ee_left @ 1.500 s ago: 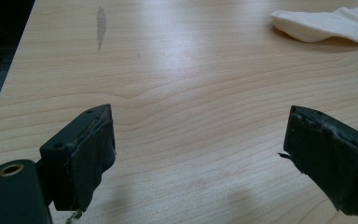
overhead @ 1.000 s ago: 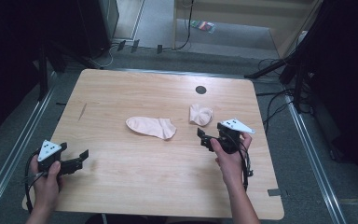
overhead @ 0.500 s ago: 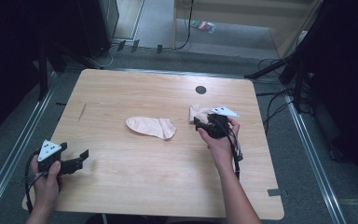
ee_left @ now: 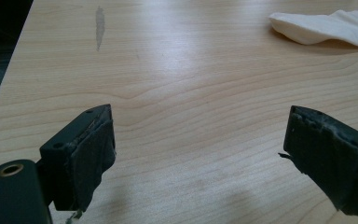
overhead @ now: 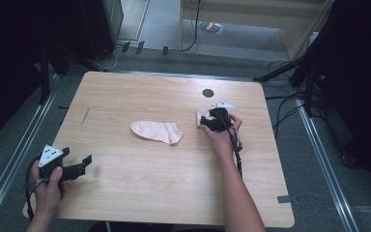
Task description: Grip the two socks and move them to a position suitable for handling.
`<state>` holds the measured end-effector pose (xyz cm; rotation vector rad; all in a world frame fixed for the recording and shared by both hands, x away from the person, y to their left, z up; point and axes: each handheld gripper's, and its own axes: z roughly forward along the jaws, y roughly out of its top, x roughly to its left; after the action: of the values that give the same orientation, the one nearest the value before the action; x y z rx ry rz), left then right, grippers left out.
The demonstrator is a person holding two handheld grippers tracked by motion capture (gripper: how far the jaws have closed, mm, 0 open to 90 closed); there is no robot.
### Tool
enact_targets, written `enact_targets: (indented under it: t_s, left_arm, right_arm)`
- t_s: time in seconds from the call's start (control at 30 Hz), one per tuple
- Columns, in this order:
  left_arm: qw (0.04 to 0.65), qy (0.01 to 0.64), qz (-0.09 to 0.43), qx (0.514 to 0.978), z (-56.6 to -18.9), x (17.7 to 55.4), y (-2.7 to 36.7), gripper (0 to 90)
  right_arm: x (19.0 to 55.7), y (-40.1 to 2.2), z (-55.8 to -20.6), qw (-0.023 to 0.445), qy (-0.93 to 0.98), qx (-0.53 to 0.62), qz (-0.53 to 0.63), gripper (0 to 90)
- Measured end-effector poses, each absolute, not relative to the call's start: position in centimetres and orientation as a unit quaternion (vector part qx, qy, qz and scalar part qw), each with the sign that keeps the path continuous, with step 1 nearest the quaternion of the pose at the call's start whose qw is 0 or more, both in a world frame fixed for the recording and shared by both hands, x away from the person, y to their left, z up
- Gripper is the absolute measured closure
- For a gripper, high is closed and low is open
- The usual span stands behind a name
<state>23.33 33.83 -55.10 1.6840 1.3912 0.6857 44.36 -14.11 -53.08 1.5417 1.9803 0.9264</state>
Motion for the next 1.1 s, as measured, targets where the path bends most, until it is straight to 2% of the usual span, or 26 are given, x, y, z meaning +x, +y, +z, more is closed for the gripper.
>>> enact_targets:
  t_s: [0.1, 0.2, 0.23, 0.33, 0.37, 0.47, 0.6, 0.87, 1.1]
  left_arm:
    - [0.414, 0.553, 0.272, 0.67, -55.1, 23.4, 33.8, 9.4]
    - [0.413, 0.553, 0.272, 0.671, -55.1, 23.3, 33.8, 9.4]
    - [0.413, 0.553, 0.272, 0.671, -55.1, 23.3, 33.8, 9.4]
    - [0.413, 0.553, 0.273, 0.67, -55.1, 23.4, 33.8, 9.4]
    - [0.413, 0.553, 0.273, 0.67, -55.1, 23.4, 33.8, 9.4]
    - [0.416, 0.552, 0.275, 0.668, -55.1, 23.3, 33.8, 9.4]
    - [0.415, 0.553, 0.277, 0.668, -55.1, 23.2, 33.8, 9.4]
    - [0.41, 0.546, 0.288, 0.671, -54.9, 23.1, 33.3, 9.3]
    - [0.435, 0.534, 0.276, 0.67, -53.7, 22.7, 30.9, 9.3]
  right_arm:
    - [44.4, -13.8, -54.0, 0.233, 0.73, 0.559, 0.318, 41.5]
    - [44.2, -13.7, -54.0, 0.241, 0.72, 0.57, 0.315, 50.2]
    - [44.1, -13.6, -54.0, 0.243, 0.719, 0.571, 0.313, 54.5]
    - [43.7, -13.8, -54.3, 0.258, 0.714, 0.564, 0.324, 80.6]
    - [43.6, -14.0, -54.4, 0.26, 0.711, 0.564, 0.33, 82.8]
    - [43.6, -14.6, -54.1, 0.246, 0.709, 0.569, 0.337, 84.3]
    - [42.3, -15.3, -52.4, 0.254, 0.697, 0.561, 0.368, 84.4]
    - [36.2, -15.8, -47.1, 0.243, 0.697, 0.525, 0.423, 84.4]
    - [30.2, -14.6, -45.7, 0.223, 0.703, 0.501, 0.453, 84.2]
